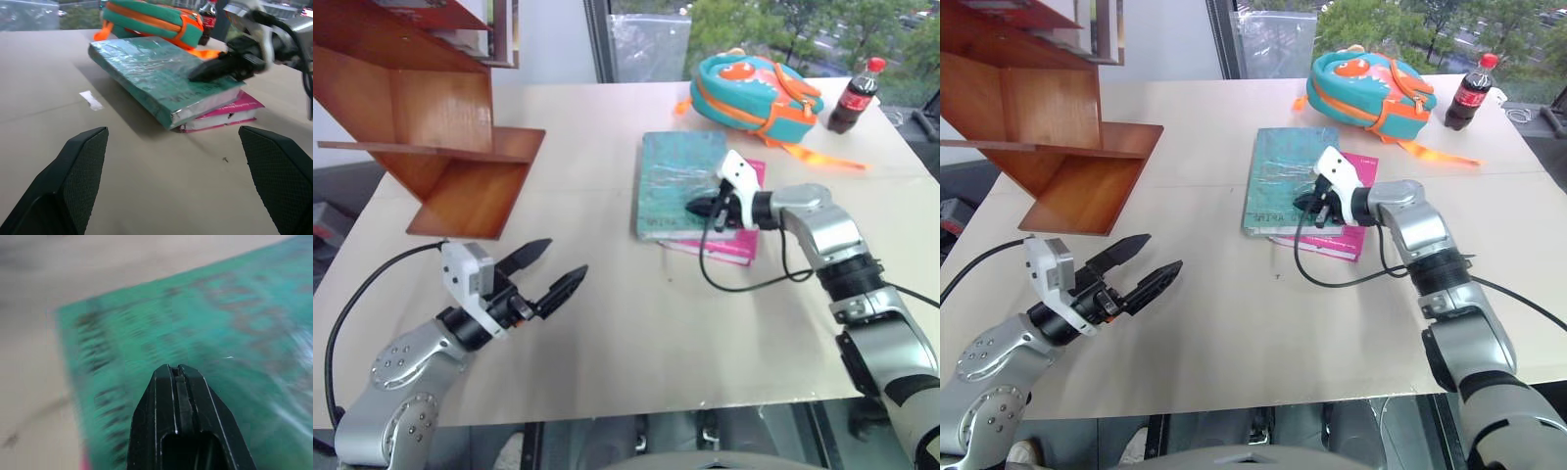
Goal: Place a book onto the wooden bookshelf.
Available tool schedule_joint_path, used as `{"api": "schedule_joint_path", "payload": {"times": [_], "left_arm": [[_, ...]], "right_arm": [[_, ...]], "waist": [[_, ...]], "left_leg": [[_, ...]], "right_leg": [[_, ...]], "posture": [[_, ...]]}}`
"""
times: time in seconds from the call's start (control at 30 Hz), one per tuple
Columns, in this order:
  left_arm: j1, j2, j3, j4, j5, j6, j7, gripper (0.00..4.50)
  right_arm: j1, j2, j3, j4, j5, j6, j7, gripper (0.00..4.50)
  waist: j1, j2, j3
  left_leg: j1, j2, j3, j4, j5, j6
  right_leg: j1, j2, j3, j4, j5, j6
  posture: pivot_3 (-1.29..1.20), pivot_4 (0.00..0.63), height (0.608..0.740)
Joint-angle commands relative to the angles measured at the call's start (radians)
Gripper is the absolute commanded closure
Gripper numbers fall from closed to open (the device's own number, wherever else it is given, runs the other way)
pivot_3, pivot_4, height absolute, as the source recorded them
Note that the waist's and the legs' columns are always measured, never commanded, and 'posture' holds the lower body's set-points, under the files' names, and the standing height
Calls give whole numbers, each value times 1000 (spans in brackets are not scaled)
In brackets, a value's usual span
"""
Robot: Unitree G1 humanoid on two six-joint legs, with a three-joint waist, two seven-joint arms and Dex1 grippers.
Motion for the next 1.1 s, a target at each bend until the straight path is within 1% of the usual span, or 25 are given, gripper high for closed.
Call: {"api": "schedule_joint_path", "payload": {"times": [0.03,0.17,0.27,0.47,0.57,0.63,0.73,0.8,0.93,1.0,1.03,1.1], "left_arm": [[3,-3,24,-30,-2,-25,4,0],[-12,2,26,-9,-5,-25,-2,0],[-34,5,18,12,-5,-24,-10,0],[-68,10,11,47,-6,-22,-27,0],[-83,11,13,61,-5,-20,-34,0],[-92,11,16,70,-4,-21,-36,0],[-108,10,10,79,6,-27,-34,0],[-114,8,5,81,13,-30,-33,0],[-116,5,8,78,16,-29,-31,0],[-101,2,10,65,18,-32,-31,0],[-92,2,13,55,14,-30,-32,0],[-72,6,20,40,4,-28,-38,0]], "right_arm": [[87,-63,37,7,-15,20,100,4447],[143,-119,13,-63,6,38,140,4447],[164,-128,-35,-106,47,64,128,4447],[77,-70,-236,-270,286,336,29,4447],[20,-42,-274,-278,320,387,-36,4447],[-19,-21,-242,-250,266,354,-94,4447],[-106,11,-62,-41,5,116,-211,4447],[-159,39,1,108,-92,-4,-248,4447],[-230,102,27,316,-129,-123,-191,4447],[-209,97,82,376,-159,-209,-64,4447],[-201,94,99,404,-174,-238,-23,4447],[-180,79,120,425,-187,-258,62,4447]], "waist": [[2,-2,-1],[1,-5,-3],[1,-5,-3],[-2,-2,1],[-3,0,3],[-4,0,3],[-7,0,3],[-7,-1,3],[-6,-1,5],[-6,-2,4],[-6,-2,4],[-6,-3,4]], "left_leg": [[1,0,0,0,0,0],[6,0,-2,0,0,0],[15,0,-2,-1,0,0],[14,1,-2,-1,0,0],[9,1,-2,-1,0,0],[6,1,-2,-1,0,0],[0,0,-1,-1,0,0],[-1,0,0,-1,0,0],[-3,0,0,-1,0,0],[-2,0,0,-1,0,0],[-2,0,-1,-1,0,0],[-2,0,0,-1,0,0]], "right_leg": [[1,0,-1,0,0,0],[6,0,-1,0,0,0],[15,-1,-1,-1,-1,0],[13,-4,-1,0,0,-1],[8,-4,0,0,0,-1],[5,-2,0,1,0,-1],[-1,-1,0,1,0,-1],[-2,0,0,1,0,-1],[-3,0,-1,0,0,-1],[-3,0,-2,0,0,-1],[-2,0,-2,-1,0,-1],[-2,0,-1,-1,0,0]], "posture": [[0,150,740],[0,150,740],[0,150,740],[0,150,740],[0,150,740],[0,150,740],[0,150,740],[0,150,740],[0,150,740],[0,150,740],[0,150,740],[0,150,740]]}}
